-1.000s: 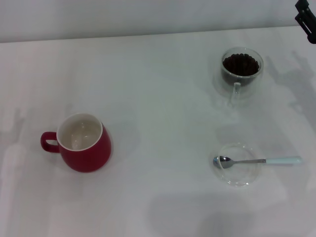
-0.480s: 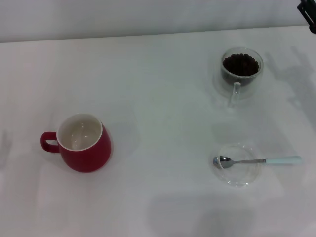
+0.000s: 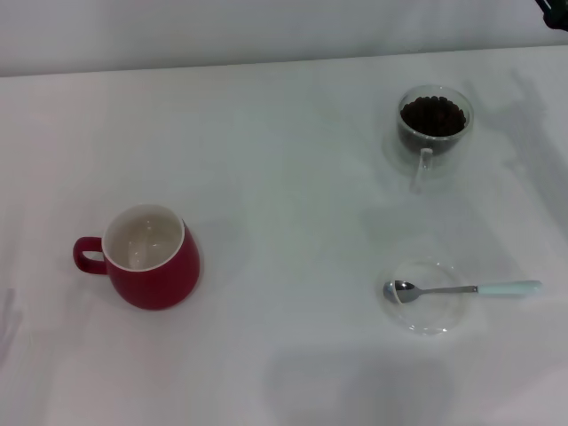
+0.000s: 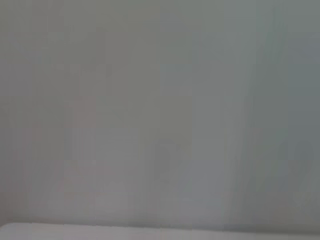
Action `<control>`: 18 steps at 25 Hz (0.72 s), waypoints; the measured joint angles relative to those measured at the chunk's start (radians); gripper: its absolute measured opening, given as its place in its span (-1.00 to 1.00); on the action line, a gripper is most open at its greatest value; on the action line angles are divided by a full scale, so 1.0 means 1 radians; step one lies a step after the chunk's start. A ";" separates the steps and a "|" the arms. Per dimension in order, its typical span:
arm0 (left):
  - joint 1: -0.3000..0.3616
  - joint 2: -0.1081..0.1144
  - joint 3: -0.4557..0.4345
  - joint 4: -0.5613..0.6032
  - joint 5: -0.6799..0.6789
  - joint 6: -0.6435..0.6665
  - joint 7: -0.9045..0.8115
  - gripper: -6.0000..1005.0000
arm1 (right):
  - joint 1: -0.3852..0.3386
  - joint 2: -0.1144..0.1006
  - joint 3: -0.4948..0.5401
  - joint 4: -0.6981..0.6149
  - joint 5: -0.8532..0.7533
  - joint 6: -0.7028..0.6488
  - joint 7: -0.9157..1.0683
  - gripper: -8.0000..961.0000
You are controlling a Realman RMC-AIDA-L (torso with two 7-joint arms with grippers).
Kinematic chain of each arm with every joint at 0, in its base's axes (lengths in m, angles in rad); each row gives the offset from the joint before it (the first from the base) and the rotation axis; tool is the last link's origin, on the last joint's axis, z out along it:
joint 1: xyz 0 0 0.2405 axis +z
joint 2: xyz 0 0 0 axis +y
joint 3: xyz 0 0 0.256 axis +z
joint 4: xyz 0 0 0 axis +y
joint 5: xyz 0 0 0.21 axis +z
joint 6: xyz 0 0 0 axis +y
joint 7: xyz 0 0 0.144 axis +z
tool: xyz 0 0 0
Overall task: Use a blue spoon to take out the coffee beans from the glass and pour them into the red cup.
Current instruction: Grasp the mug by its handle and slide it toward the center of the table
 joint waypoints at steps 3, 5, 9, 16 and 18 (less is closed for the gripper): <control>0.009 0.000 0.000 -0.005 0.030 0.003 0.064 0.74 | 0.010 0.000 0.000 0.000 0.000 0.005 0.000 0.82; 0.005 0.002 0.000 -0.009 0.064 0.003 0.094 0.73 | 0.012 0.000 0.000 0.000 0.000 0.005 0.000 0.82; -0.024 0.003 0.001 -0.020 0.123 -0.010 0.109 0.73 | 0.014 0.000 0.000 0.000 0.000 0.006 0.001 0.82; -0.074 0.003 0.012 -0.026 0.175 -0.060 0.109 0.73 | 0.011 -0.002 0.000 -0.002 0.000 0.001 0.001 0.82; -0.082 0.003 0.012 -0.026 0.184 -0.073 0.109 0.72 | 0.009 -0.002 0.000 -0.005 0.000 -0.001 0.001 0.82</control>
